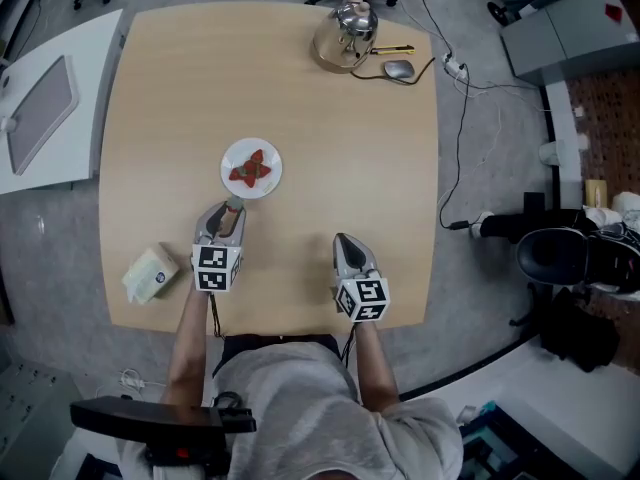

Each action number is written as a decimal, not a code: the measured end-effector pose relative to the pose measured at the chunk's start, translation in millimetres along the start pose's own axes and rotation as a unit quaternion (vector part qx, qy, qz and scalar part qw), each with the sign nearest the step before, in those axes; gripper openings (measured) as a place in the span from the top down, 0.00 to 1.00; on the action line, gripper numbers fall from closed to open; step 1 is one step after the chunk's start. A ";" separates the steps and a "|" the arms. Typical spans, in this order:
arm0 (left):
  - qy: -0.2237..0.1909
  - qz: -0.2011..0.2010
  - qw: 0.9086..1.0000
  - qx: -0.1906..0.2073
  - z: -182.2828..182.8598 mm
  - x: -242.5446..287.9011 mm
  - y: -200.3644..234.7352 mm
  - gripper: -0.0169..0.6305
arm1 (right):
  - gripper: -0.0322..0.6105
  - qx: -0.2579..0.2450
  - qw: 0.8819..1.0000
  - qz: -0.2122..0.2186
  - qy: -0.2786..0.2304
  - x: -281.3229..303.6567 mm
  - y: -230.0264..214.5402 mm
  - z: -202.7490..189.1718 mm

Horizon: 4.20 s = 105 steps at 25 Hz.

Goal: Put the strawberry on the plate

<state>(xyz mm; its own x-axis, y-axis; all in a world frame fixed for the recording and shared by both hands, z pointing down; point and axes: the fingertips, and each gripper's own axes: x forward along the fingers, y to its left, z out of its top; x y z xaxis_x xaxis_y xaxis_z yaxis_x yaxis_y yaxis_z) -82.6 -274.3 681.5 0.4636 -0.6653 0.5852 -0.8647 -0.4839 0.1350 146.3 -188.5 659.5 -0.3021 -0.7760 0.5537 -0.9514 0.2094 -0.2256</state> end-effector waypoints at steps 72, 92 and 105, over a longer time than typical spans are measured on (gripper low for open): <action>-0.070 -0.002 0.998 -0.001 37.6 -41.2 -16.9 0.70 | 0.94 -0.001 0.999 0.022 -0.027 -5.1 14.3 20.7; -0.139 0.016 0.990 0.021 62.5 -134.8 -52.7 0.83 | 0.94 -0.042 0.992 0.039 -0.111 -56.2 42.6 63.6; -0.189 0.042 0.980 0.038 76.2 -196.1 -72.0 0.88 | 0.94 -0.057 0.985 0.053 -0.150 -96.4 59.9 78.9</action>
<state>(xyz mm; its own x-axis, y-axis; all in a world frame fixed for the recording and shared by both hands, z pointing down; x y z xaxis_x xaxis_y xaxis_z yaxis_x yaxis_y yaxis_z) -96.6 -152.4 496.1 0.4417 -0.8612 0.2515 -0.8929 -0.4492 0.0301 123.2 -148.2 529.3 -0.3860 -0.8836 0.2651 -0.9209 0.3519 -0.1679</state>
